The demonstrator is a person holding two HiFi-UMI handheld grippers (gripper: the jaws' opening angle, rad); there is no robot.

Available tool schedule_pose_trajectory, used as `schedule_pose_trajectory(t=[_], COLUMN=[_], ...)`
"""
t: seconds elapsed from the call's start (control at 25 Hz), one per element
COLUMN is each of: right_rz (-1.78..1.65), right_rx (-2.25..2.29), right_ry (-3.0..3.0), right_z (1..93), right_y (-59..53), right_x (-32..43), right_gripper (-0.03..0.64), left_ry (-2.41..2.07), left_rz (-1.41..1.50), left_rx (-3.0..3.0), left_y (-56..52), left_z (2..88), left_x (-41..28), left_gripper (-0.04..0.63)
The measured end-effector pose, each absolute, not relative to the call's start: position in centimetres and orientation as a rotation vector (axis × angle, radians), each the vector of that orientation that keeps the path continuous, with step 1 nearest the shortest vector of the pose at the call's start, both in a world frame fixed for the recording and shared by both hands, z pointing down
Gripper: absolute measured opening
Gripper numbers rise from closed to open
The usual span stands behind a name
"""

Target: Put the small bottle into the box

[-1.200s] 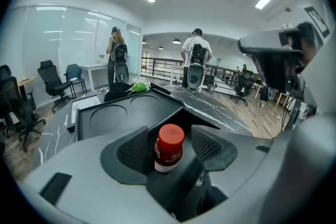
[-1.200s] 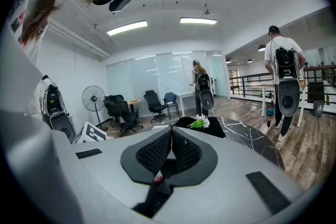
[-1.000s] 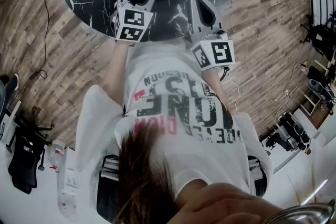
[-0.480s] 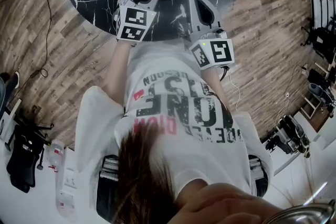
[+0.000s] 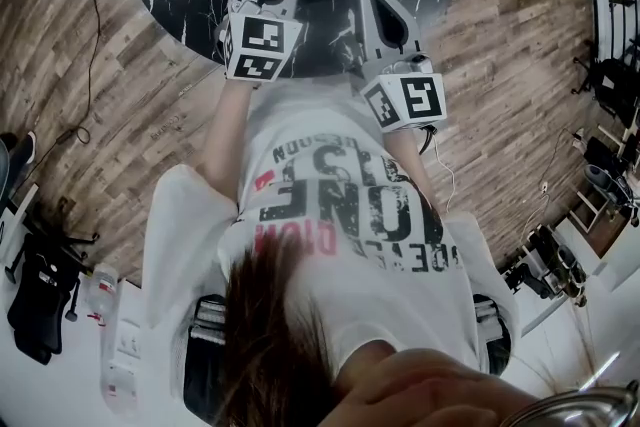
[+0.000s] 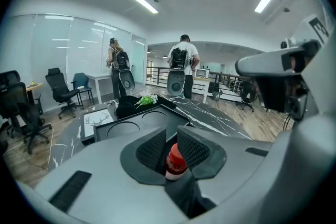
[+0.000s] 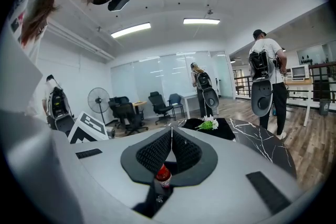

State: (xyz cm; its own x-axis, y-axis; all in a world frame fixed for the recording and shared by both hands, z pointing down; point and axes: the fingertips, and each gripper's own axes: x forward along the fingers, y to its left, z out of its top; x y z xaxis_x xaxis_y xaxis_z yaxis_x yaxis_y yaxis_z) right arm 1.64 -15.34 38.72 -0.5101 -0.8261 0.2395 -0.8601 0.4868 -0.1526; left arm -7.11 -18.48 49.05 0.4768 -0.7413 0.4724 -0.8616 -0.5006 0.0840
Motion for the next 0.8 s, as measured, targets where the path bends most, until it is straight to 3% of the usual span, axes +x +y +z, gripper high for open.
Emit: schedule_pose_trajectory(t=[0.48,0.8], right_rz=[0.378,0.381], right_rx=[1.488,1.496], right_ry=[-2.583,-2.58], right_z=[38.8,38.7], right_y=[-15.2,-14.9], right_x=[1.7,1.7], right_gripper=[0.003,0.003], left_ry=[-1.379,-1.421], left_rz=[0.558,0.501], left_rx=[2.405,2.42], left_y=[-18.3,-18.4], left_z=[49.4,48.1], left_x=[-7.5,-8.0], left_gripper=[0.009,0.005])
